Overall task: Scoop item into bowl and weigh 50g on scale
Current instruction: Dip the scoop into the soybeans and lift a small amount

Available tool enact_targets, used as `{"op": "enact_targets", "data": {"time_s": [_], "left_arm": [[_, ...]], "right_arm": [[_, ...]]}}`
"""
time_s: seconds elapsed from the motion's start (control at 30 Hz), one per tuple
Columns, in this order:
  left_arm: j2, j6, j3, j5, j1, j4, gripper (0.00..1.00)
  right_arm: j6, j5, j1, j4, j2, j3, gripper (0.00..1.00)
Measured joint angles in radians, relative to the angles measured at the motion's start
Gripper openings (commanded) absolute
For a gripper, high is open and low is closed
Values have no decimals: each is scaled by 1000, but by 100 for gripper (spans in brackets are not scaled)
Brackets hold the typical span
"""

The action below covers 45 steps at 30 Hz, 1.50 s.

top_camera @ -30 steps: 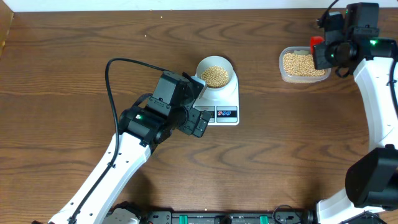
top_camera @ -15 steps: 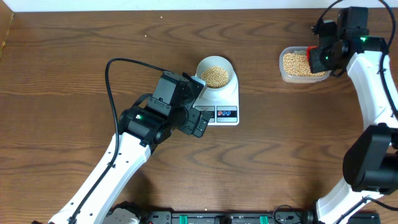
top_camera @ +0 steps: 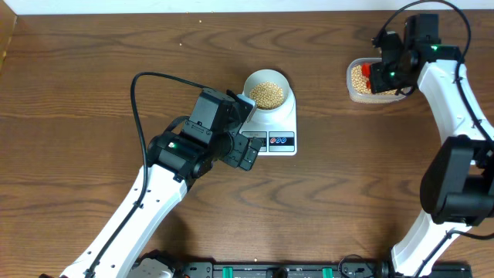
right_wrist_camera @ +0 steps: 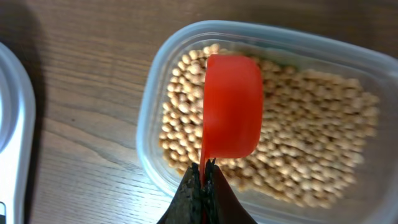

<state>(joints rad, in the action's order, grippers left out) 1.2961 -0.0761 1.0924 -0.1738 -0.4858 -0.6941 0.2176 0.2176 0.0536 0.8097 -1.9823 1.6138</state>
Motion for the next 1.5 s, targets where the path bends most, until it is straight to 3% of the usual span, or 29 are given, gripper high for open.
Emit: {"op": "enact_targets", "data": {"time_s": [0.43, 1.5], "left_arm": [[0, 0, 0, 0, 0, 0, 99], [0, 0, 0, 0, 0, 0, 99]], "right_arm": [[-24, 44, 21, -3, -9, 0, 1], [-42, 410, 173, -2, 33, 0, 1]]}}
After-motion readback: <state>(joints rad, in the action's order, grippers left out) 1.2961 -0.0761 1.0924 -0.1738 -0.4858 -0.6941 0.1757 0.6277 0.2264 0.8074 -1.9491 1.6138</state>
